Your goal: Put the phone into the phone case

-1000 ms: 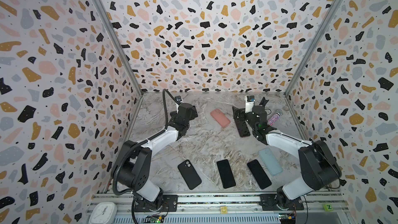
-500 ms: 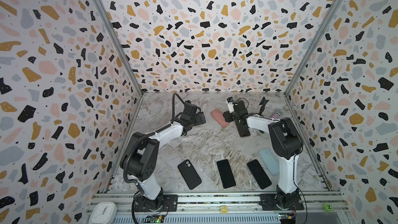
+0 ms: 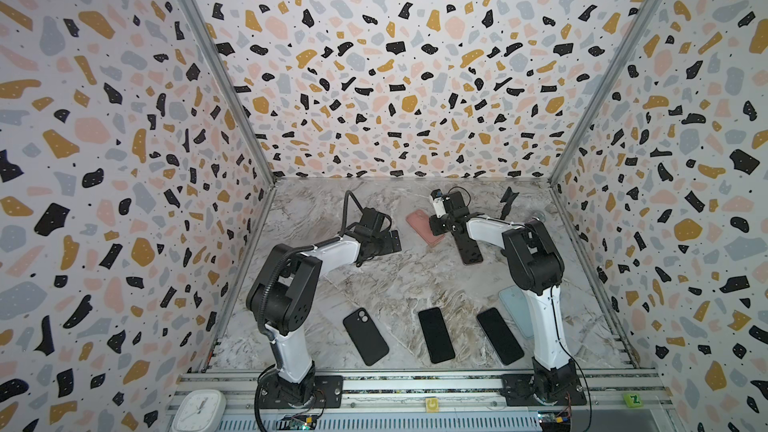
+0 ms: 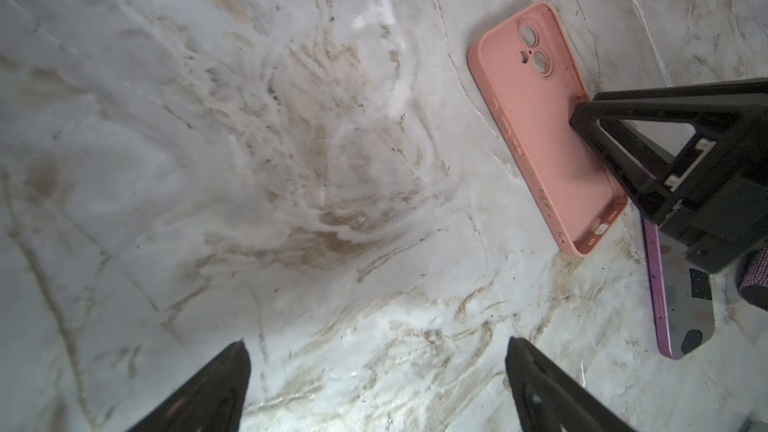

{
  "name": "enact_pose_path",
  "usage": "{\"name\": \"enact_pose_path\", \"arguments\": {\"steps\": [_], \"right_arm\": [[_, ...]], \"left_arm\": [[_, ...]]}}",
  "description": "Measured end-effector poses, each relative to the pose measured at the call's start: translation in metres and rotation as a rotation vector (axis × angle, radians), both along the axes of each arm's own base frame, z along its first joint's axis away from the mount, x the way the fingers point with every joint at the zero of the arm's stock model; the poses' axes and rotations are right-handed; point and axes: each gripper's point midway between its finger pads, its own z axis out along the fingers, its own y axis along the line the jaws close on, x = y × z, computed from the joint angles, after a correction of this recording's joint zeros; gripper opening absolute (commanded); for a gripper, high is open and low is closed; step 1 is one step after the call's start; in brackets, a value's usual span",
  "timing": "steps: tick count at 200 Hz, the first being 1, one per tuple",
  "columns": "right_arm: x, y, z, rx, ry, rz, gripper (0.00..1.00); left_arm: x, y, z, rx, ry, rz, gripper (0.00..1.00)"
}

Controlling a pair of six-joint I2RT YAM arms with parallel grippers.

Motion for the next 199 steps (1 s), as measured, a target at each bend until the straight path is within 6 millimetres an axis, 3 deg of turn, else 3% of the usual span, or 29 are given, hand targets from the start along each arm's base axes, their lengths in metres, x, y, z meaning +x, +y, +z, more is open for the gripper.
{"name": "enact_pose_path", "arguments": {"steps": [21,57,98,139,199], "right_arm": [[-0.004,0.005,0.0,0.01,0.019,0.0,0.0],[-0.023,0.024,0.0,0.01,0.056,0.003,0.0],[-0.087,0.027,0.015,-0.039,0.093,-0.001,0.0],[-0.138,0.033,0.029,-0.033,0.073,-0.016,0.0],[-0.164,0.036,0.007,-0.042,0.101,-0.069,0.0]], "left_arm": [[-0.008,-0.001,-0.006,-0.011,0.021,-0.012,0.96],[-0.031,0.004,-0.013,-0.024,0.059,-0.029,0.96],[-0.061,0.011,0.006,-0.086,0.031,-0.046,0.96],[-0.087,0.018,0.01,-0.115,0.024,-0.06,0.96],[-0.102,0.025,0.012,-0.12,0.009,-0.067,0.96]]}}
